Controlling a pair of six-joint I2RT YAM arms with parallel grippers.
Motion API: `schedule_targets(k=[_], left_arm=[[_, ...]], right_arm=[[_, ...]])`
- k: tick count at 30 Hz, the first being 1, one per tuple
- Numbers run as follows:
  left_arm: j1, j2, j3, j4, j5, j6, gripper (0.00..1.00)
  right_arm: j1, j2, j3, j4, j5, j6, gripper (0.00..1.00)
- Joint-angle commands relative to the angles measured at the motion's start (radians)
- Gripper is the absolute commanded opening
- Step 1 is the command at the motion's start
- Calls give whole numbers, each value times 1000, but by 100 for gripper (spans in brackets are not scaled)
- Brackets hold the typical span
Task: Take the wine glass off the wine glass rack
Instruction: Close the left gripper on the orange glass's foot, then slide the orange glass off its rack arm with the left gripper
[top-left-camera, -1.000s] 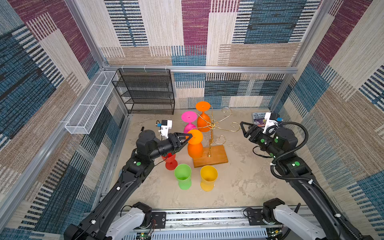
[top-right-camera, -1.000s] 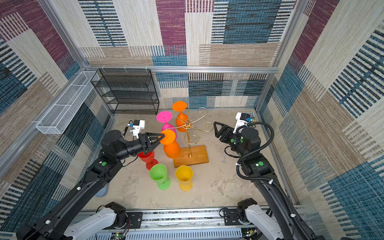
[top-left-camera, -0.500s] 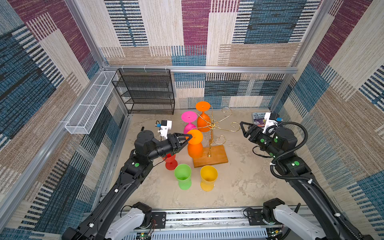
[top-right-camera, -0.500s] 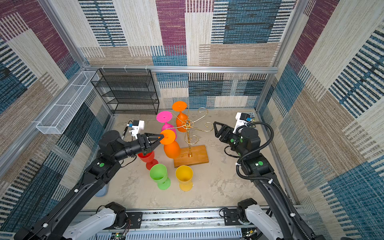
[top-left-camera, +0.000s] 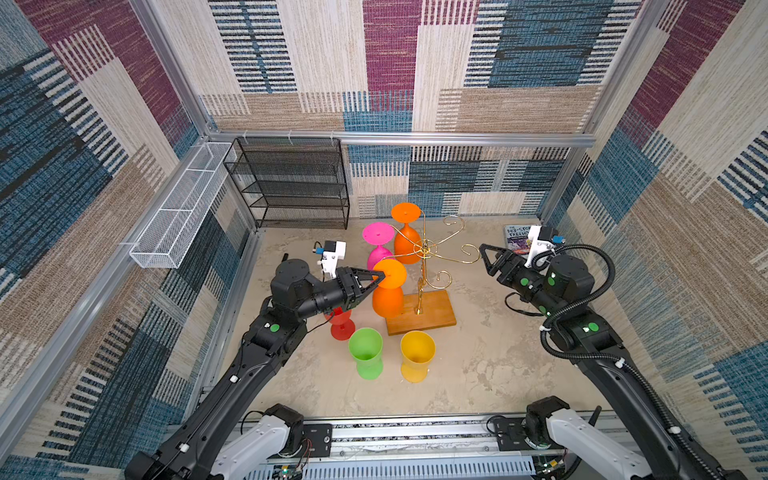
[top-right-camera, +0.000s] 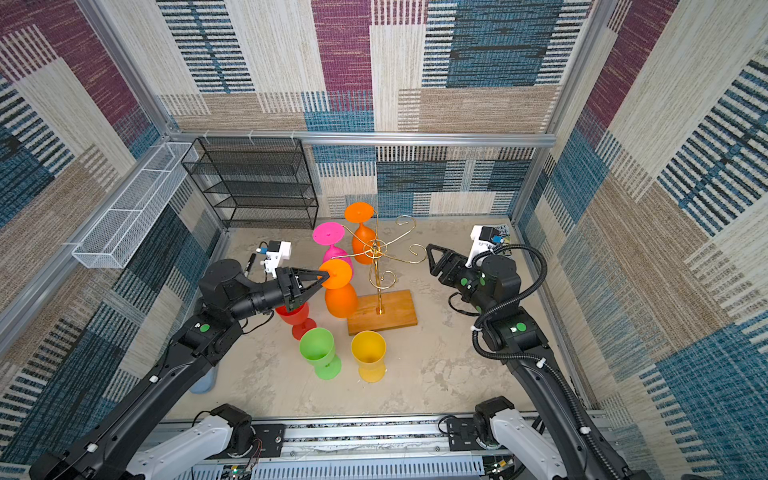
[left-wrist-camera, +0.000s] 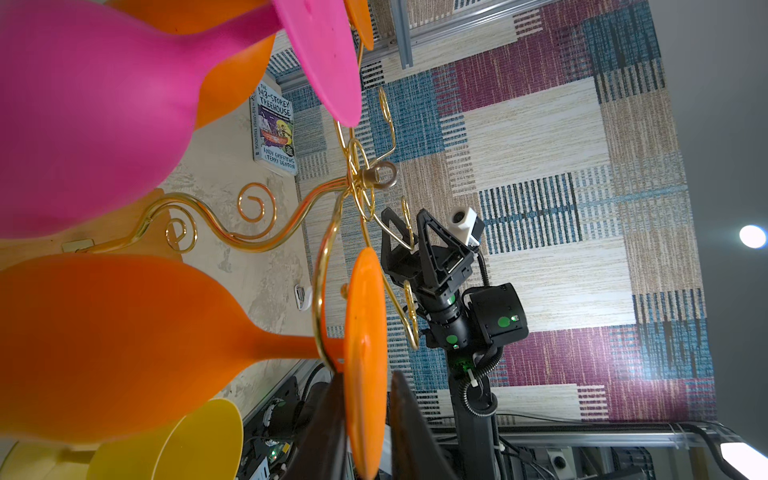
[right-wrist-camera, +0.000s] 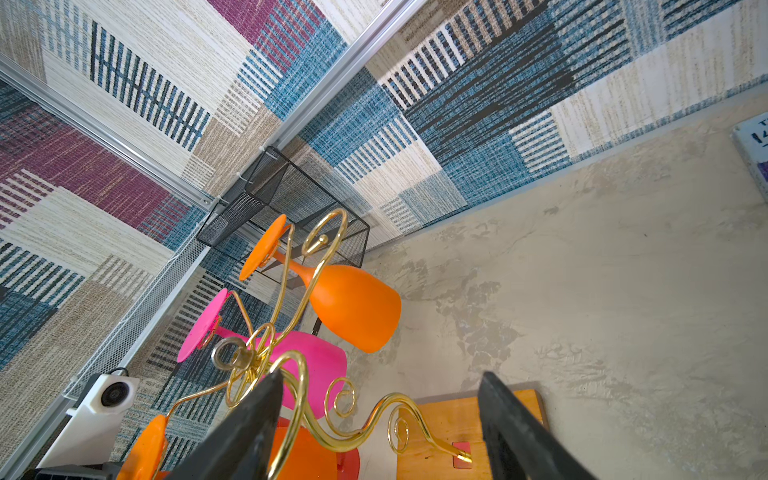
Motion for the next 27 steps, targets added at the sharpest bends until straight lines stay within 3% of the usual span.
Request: schedule_targets(k=[1, 9, 27], left_arm=[[0, 3, 4, -1, 22, 24, 14], [0, -2, 36, -27, 24, 21, 2], [18, 3, 105, -112, 28, 7, 0]], right_arm=[[0, -7, -5, 31, -1, 2, 76], [0, -7, -3, 31, -2, 2, 76], [-2, -43, -14, 17, 8, -1, 76]])
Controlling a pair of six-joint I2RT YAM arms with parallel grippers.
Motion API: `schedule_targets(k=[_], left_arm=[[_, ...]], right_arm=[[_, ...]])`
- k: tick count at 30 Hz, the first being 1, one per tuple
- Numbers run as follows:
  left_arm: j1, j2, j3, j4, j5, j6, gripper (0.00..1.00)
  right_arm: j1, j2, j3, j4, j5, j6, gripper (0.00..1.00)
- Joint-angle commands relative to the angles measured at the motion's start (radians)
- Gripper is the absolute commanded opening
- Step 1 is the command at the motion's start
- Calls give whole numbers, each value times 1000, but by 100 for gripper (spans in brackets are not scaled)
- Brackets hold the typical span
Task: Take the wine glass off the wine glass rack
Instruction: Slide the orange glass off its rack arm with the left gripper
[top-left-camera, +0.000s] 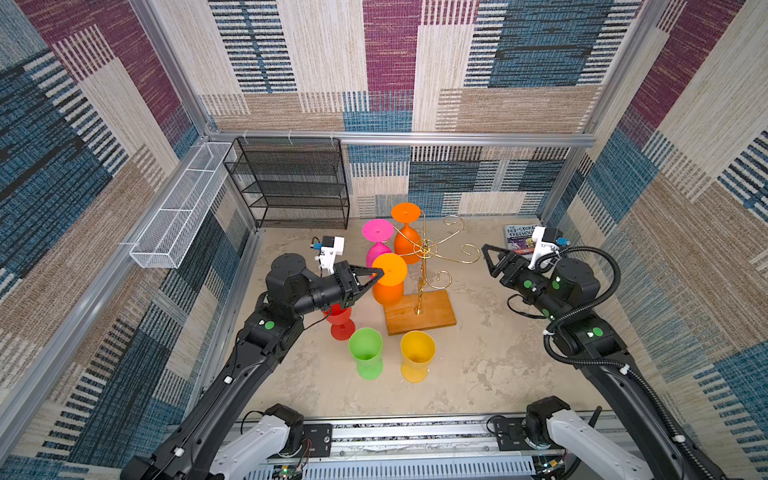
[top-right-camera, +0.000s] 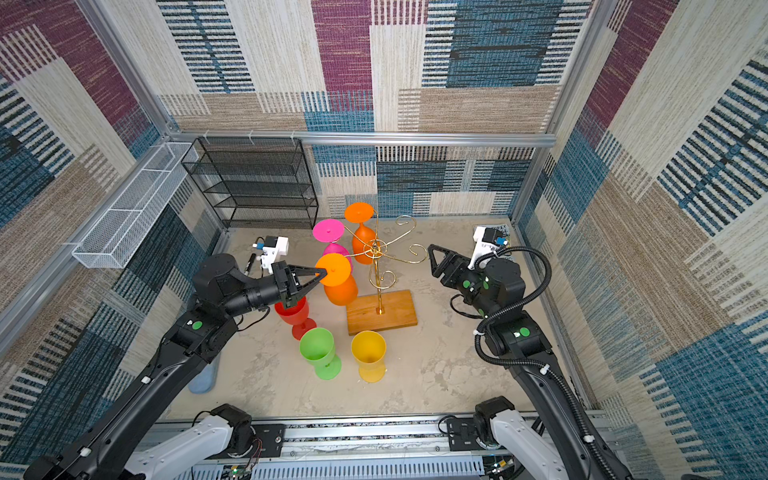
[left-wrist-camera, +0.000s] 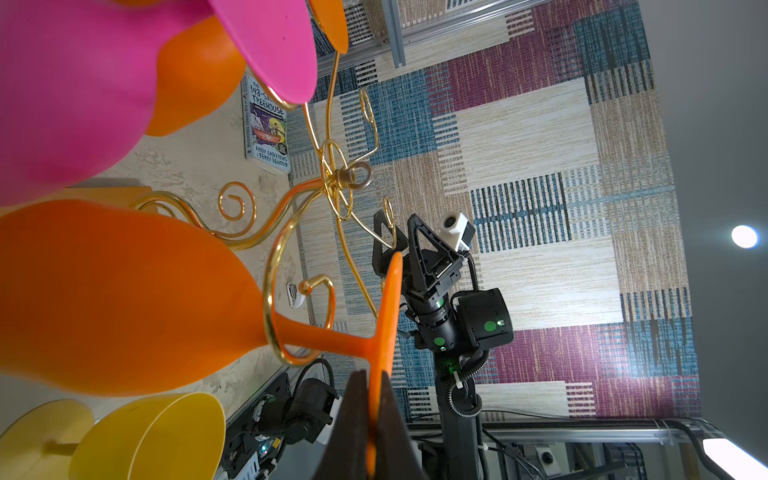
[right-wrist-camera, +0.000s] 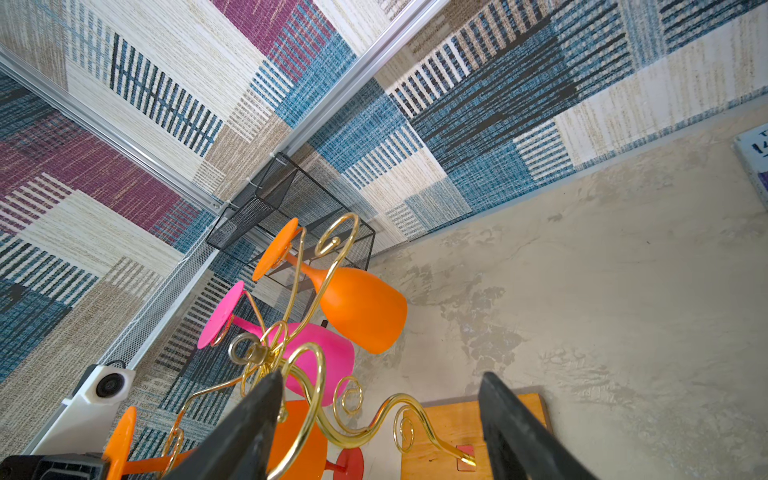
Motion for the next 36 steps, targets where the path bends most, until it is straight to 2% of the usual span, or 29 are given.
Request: schedule_targets(k=[1, 18, 36], left_arm=[[7, 1, 20, -30, 6, 16, 0], [36, 48, 84, -74, -2, 61, 0], [36, 131, 138, -22, -5, 74, 0]], right_arm=[[-1, -10, -6, 17, 9, -1, 76], [-1, -38, -5, -4, 29, -15, 76], [-1, -42, -3, -10, 41, -27, 76]])
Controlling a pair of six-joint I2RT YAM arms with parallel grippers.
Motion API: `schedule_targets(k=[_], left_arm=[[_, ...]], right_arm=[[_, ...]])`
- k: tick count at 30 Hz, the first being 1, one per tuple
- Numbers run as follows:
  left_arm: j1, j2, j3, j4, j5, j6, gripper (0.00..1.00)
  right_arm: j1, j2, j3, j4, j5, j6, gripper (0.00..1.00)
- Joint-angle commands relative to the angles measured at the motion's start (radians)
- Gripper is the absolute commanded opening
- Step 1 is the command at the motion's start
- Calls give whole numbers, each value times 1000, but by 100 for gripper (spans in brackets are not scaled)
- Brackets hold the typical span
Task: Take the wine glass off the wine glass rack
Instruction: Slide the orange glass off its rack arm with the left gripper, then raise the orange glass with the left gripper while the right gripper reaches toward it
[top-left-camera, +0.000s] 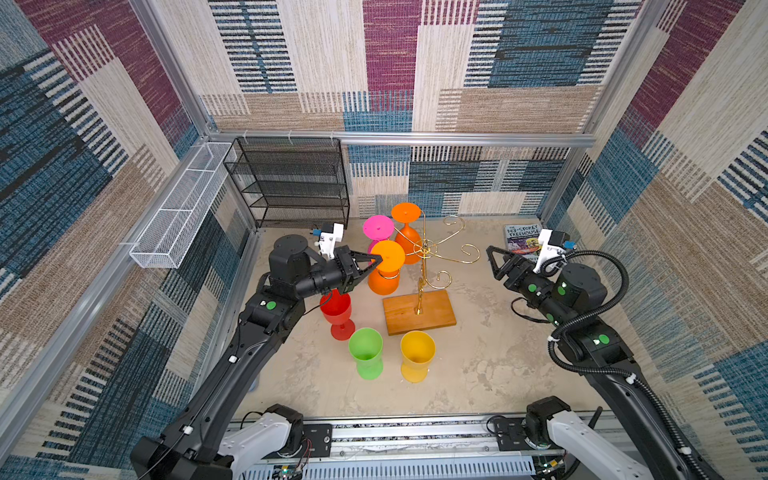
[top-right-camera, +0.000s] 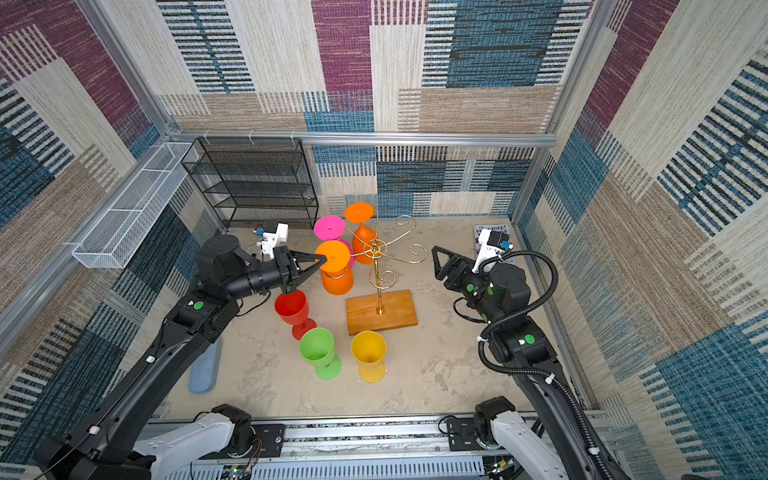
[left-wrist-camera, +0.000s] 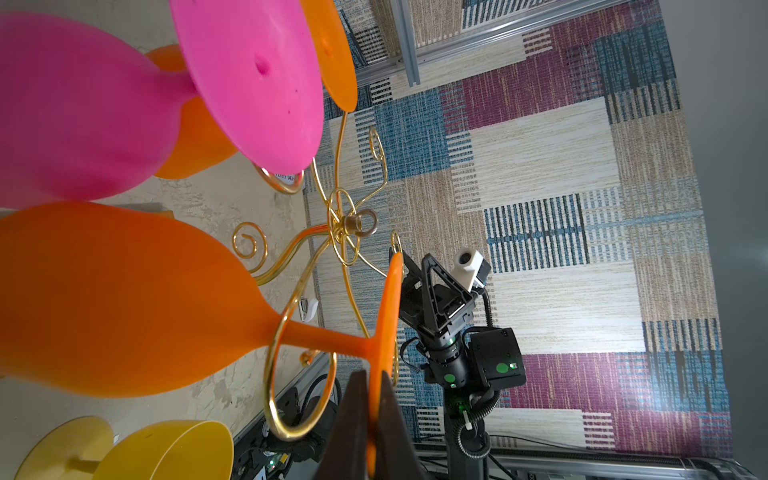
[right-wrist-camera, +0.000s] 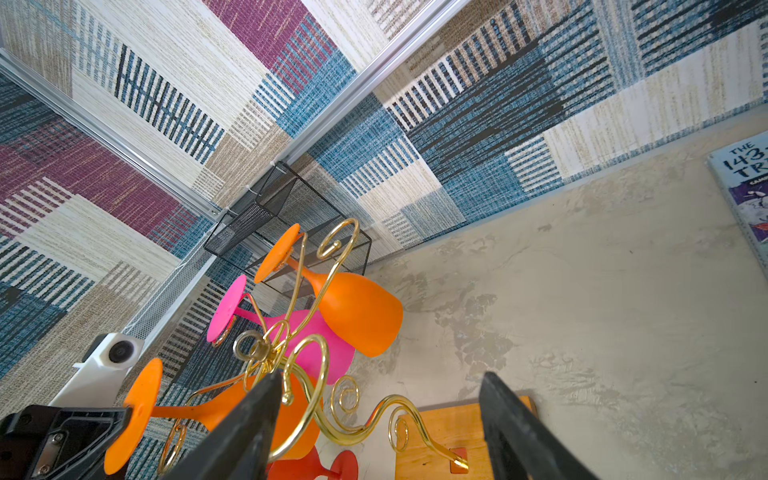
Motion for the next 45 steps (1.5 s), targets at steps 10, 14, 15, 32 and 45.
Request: schedule_targets(k=[10, 14, 15, 32, 45], left_arm=[[-18, 38, -3, 129, 31, -15, 0], [-38, 49, -3, 134, 37, -14, 0], [-43, 51, -3, 134, 39, -14, 0], [-151, -2, -61, 114, 58, -13, 0], [-171, -111, 56, -19, 212, 52, 0]], right_arm=[[0, -4, 0, 7, 31, -4, 78], [0, -10, -1, 2, 42, -1, 79], [-1, -11, -1, 1, 43, 1, 79], [-1, -16, -6, 2, 35, 18, 80], [-1, 6, -13, 27, 10, 29, 80]])
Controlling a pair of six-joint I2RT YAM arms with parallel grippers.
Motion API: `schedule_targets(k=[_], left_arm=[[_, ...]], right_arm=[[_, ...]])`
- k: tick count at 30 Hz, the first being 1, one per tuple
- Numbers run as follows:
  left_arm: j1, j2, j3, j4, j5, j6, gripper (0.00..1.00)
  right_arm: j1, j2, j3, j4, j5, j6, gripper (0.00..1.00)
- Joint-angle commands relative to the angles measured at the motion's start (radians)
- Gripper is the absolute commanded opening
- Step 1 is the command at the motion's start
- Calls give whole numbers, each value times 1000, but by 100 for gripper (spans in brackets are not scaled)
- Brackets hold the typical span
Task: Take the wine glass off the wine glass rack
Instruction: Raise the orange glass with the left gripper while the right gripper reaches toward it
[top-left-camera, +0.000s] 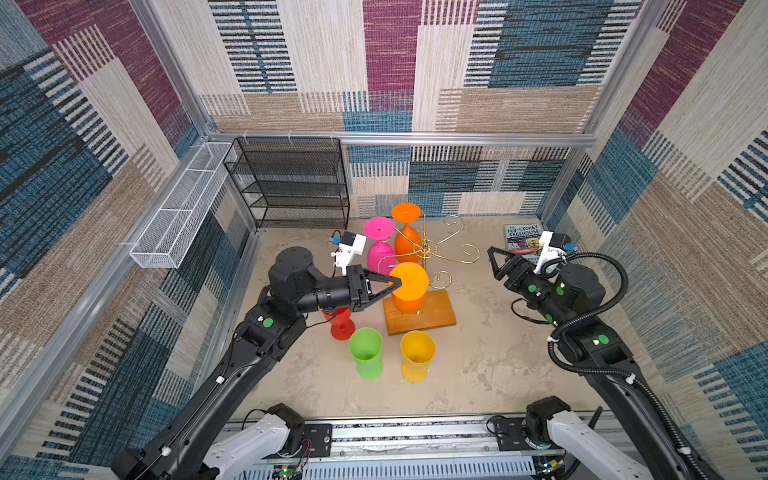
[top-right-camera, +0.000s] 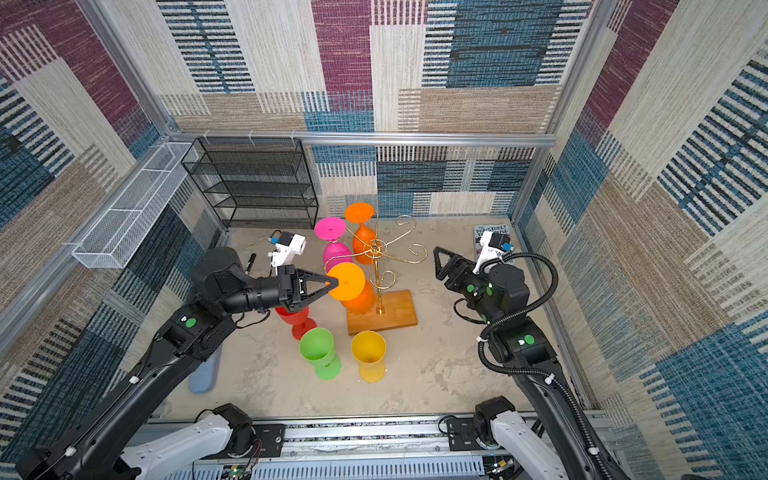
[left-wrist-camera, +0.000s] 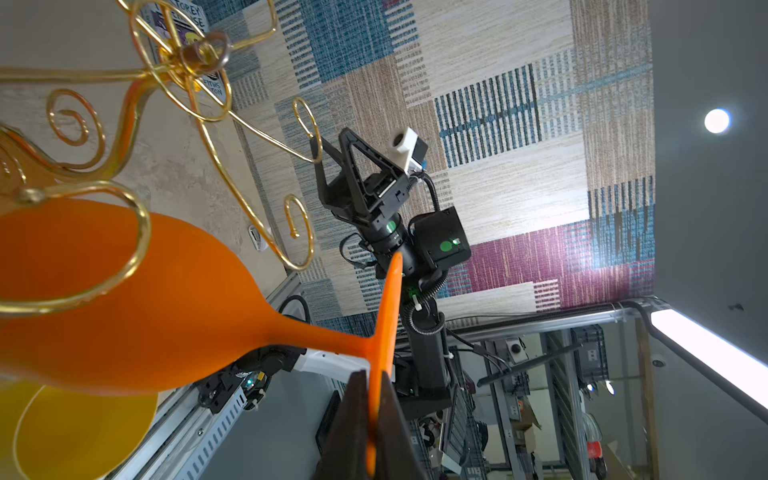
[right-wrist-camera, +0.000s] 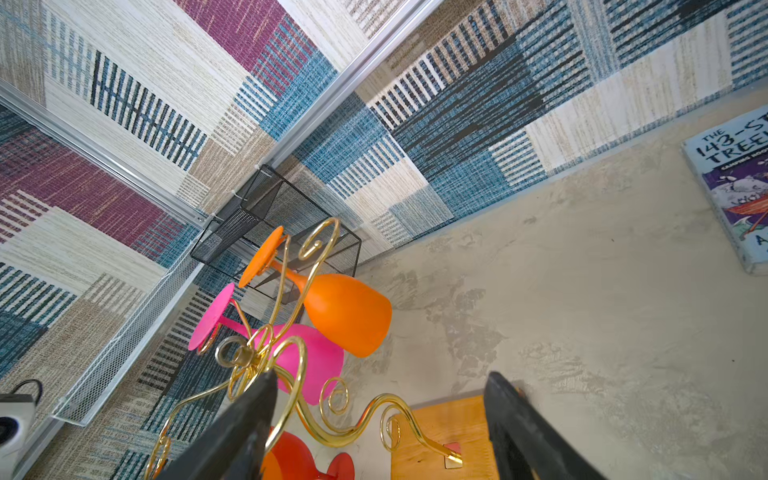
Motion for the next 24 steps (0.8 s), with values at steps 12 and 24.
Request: schedule_targets(k=[12, 24], left_arm=[[15, 44, 333, -35, 224, 131, 0], [18, 193, 205, 906, 186, -318, 0]], right_arm=[[-1, -47, -47, 153, -108, 9, 79], [-2, -75, -186, 729, -470, 108, 75]])
